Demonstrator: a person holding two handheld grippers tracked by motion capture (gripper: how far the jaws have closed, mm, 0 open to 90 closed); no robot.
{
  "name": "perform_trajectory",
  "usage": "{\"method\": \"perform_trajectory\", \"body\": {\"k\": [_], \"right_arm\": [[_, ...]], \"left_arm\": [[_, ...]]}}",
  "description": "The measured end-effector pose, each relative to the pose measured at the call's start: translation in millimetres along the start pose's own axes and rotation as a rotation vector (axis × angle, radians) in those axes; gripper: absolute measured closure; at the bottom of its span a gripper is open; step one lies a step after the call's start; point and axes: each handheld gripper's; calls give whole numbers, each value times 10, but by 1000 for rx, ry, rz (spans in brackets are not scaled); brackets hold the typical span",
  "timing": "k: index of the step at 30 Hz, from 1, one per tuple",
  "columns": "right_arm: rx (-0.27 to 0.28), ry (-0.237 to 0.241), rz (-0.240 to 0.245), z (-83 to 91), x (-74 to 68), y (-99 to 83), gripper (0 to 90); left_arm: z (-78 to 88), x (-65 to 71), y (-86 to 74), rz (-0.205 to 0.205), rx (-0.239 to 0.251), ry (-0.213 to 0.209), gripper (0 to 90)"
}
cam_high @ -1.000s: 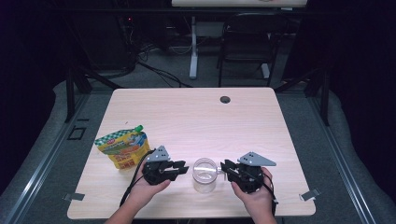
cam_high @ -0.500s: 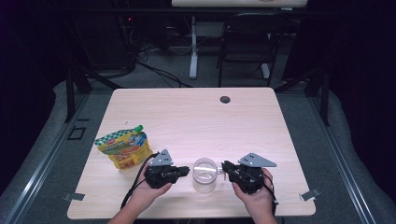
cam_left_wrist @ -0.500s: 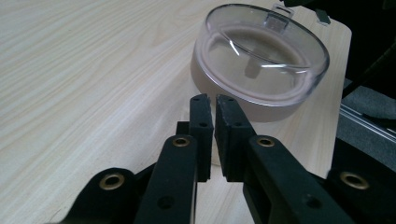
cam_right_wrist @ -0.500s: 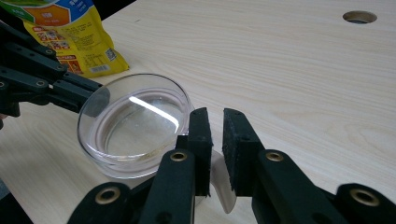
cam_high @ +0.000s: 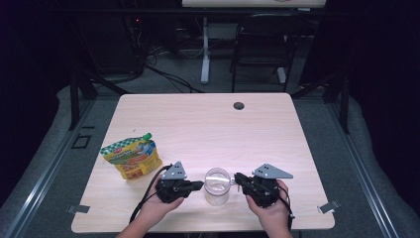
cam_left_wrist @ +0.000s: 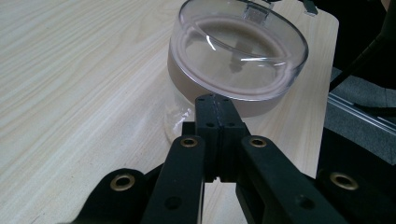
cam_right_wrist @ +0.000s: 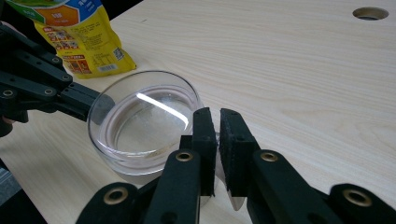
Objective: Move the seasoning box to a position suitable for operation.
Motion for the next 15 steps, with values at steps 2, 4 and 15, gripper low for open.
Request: {"method": "perform_trajectory", "body": {"k": [2, 4, 15], "right_arm": [[1, 1, 0, 0, 1, -2, 853], [2, 2, 0, 0, 3, -4, 853], [1, 3, -2, 4, 8, -11, 854]], "left_arm": [[0, 2, 2, 2, 3, -1, 900], [4, 1, 7, 5, 6, -3, 900], [46, -2, 42, 5, 22, -11, 900]]}}
Point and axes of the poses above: each handheld gripper's, and its own axes: z roughly backward along the jaws, y roughly out of its top, x roughly to its right, and after that the axes turned 8 degrees about y, right-handed
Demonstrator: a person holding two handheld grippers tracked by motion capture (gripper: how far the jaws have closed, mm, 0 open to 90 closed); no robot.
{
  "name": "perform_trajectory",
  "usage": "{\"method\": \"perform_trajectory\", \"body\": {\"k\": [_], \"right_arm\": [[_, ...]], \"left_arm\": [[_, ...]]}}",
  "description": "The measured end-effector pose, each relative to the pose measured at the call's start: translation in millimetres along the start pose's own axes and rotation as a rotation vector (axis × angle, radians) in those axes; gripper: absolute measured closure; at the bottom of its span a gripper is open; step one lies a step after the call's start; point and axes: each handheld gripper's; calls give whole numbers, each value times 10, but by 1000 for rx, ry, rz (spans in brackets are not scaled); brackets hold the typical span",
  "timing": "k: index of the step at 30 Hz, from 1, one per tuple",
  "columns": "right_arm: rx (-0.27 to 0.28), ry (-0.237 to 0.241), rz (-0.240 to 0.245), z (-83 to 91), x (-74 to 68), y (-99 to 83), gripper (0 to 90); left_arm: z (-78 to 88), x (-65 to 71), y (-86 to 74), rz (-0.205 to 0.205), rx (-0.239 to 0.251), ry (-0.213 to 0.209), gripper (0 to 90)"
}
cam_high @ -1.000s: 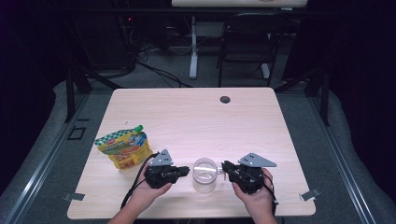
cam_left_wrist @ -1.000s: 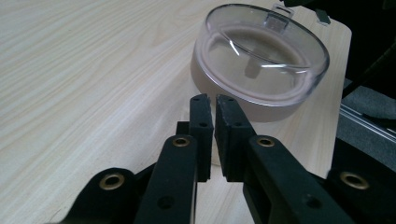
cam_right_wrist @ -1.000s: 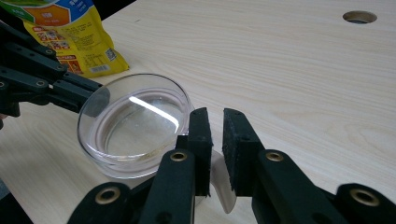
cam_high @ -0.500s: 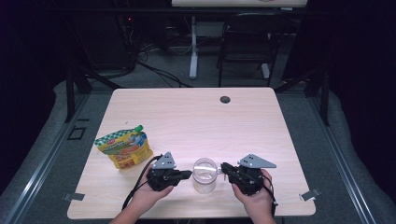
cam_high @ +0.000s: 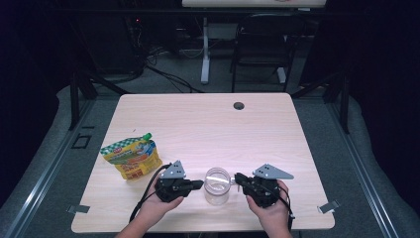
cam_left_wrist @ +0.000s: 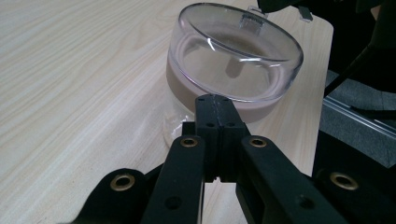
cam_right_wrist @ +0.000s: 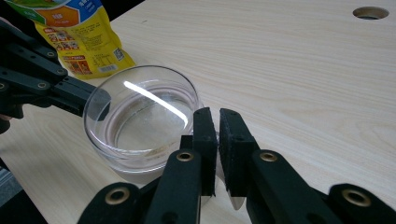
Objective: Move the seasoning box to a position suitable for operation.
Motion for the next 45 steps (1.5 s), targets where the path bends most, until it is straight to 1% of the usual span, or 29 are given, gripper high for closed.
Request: {"method": "perform_trajectory", "body": {"k": [7, 14, 15, 17, 19, 20, 22, 23, 24, 28, 32, 33, 36, 39, 40, 45], "right_arm": [[5, -4, -3, 0, -9, -10, 862], [7, -9, -8, 7, -32, -26, 868], [3, -18, -4, 9, -40, -25, 867], [5, -19, 6, 11, -61, -18, 862], [0, -19, 14, 26, -84, 0, 846], [-7, -18, 22, 42, -105, 12, 824], [-7, -16, 23, 49, -116, 11, 818], [-10, -14, 25, 62, -126, 6, 809], [-9, -10, 23, 73, -142, -11, 791], [-39, -5, 54, 87, -196, -91, 725], [-74, -1, 98, 62, -246, -141, 688], [-76, -2, 108, 53, -264, -152, 678], [-83, -7, 132, 41, -298, -171, 660], [-102, -5, 145, 22, -327, -185, 641], [-100, -4, 150, 7, -335, -190, 630], [-97, -32, 180, -42, -385, -206, 586]], "left_arm": [[4, 2, 21, 2, 11, -9, 900], [15, 28, 72, -14, 22, -10, 900], [18, 26, 79, -14, 22, -11, 900], [16, 25, 91, -13, 27, -13, 900], [13, 28, 102, -16, 28, -13, 900], [12, 31, 110, -20, 26, -14, 900], [5, 42, 122, -23, 28, -14, 900], [7, 51, 132, -29, 23, -8, 900], [8, 53, 137, -32, 26, -13, 900], [22, 66, 163, -32, 34, -12, 900], [24, 85, 183, -30, 35, -12, 900], [28, 88, 191, -30, 30, -12, 900], [41, 102, 221, -26, 36, -16, 900], [47, 116, 237, -26, 42, -20, 900], [50, 119, 240, -29, 39, -20, 900], [46, 126, 238, -29, 41, -22, 900]]}}
Point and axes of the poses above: each handheld gripper's, and its own axes: z roughly backward along the jaws, y roughly out of its top, x roughly to its right, and after that the axes turned 8 degrees about y, right-handed
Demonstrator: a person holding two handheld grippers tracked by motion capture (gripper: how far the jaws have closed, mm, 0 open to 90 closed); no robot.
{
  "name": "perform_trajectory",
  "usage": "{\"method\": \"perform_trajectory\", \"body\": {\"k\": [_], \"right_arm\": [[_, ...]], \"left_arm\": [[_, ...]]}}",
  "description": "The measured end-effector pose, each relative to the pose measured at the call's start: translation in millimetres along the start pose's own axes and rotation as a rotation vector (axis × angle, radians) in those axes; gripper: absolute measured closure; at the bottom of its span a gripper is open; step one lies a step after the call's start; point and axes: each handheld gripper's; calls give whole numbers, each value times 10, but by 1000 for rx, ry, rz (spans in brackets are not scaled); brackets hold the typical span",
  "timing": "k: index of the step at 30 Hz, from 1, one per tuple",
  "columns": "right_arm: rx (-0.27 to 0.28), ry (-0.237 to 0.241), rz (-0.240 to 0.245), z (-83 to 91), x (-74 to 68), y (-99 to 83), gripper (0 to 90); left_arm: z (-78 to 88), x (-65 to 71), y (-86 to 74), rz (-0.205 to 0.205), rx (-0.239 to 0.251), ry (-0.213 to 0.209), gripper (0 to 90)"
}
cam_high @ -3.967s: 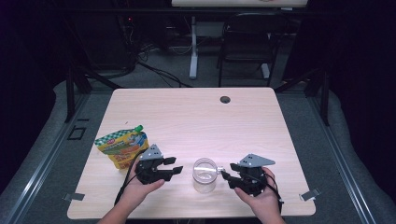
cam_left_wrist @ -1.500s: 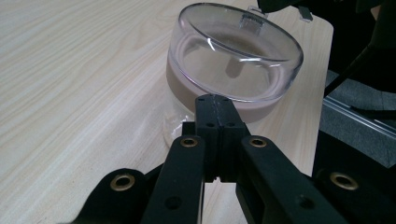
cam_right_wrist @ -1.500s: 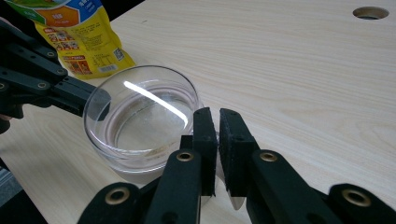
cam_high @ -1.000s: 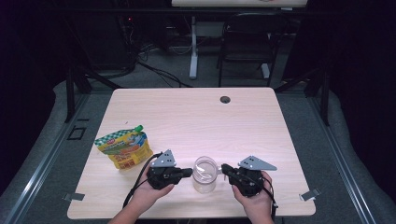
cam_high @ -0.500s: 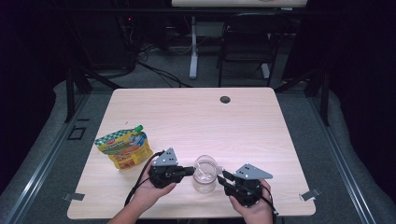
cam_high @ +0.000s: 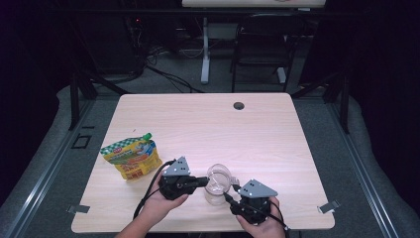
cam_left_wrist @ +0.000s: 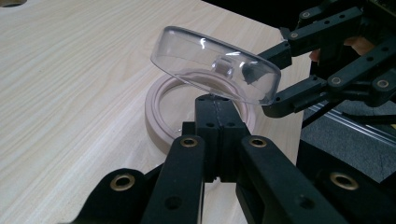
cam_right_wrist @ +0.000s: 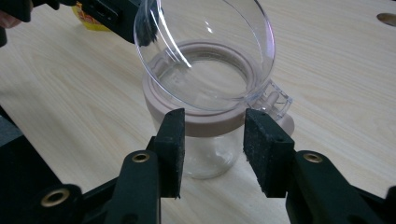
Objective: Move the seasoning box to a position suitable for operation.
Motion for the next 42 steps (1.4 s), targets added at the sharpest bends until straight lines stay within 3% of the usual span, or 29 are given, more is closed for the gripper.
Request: {"method": "perform_trajectory", "body": {"k": [5, 22, 42], "right_arm": [[34, -25, -6, -8, -2, 1, 575], [53, -24, -13, 6, 12, -10, 564], [83, -42, -13, 56, 37, -22, 559]], "left_arm": [[-2, -7, -11, 3, 1, -3, 900], [-61, -28, -74, 3, -26, 7, 899], [-88, -42, -116, 10, -20, -5, 900]]}}
Point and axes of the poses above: each handheld gripper's, and its own axes: z roughly backward along the jaws, y roughly out of its top, x roughly to its right, and after that the axes turned 8 degrees about y, right-handed
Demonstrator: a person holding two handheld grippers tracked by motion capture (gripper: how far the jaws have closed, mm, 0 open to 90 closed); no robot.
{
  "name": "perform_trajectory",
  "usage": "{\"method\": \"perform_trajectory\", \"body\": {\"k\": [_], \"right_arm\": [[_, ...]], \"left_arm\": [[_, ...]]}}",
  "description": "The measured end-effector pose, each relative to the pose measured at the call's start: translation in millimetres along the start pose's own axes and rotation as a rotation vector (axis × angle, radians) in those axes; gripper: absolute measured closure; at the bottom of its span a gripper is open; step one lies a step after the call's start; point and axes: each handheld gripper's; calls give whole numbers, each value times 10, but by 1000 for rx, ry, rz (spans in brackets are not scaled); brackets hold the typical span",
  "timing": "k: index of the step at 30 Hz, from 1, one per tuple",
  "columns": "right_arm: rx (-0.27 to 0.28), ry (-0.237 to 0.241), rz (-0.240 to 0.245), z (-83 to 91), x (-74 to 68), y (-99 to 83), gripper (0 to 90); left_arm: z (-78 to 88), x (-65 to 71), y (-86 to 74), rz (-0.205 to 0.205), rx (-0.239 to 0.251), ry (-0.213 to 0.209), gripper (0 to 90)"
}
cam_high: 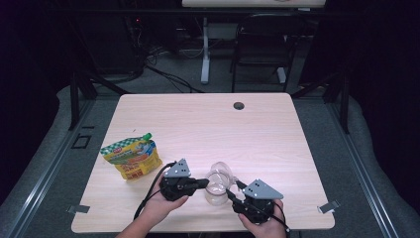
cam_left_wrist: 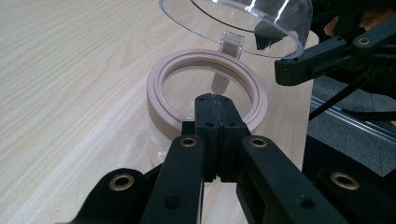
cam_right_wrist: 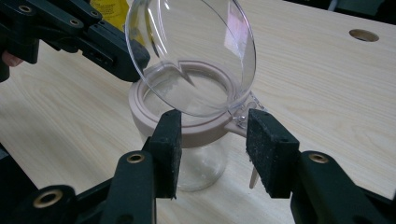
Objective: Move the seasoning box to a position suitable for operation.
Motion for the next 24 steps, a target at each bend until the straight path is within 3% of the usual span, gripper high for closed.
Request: {"method": "perform_trajectory", "body": {"k": [14, 24], "right_arm": [[26, -9, 8, 49, 12, 1, 559], [64, -14, -36, 116, 85, 2, 576]], "left_arm": [[-1, 5, -3, 1, 2, 3, 900], [-3, 3, -6, 1, 1, 1, 900]]}}
Point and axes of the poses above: each handheld gripper's, and its own axes: z roughly backward along the jaws, y roughly out of its top, x roughly to its right, and after that the axes turned 8 degrees about y, right-handed
